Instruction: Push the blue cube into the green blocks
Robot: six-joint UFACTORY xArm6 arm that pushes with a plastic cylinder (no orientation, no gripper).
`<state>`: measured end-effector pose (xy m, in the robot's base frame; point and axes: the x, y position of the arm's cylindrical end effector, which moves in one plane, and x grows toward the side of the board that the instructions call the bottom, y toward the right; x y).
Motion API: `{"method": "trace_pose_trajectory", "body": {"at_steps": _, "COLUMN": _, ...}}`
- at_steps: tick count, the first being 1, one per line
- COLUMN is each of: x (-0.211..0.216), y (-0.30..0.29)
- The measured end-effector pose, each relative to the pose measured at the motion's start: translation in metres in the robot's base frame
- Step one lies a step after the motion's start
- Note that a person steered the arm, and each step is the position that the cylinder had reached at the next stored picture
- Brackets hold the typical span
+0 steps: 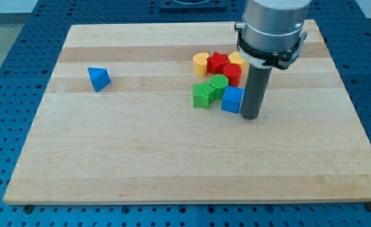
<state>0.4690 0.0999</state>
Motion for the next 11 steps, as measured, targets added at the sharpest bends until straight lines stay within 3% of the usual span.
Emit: {"method": "trace_pose_trajectory", "body": {"at_steps": 11, "x": -0.003, "y": -0.021}}
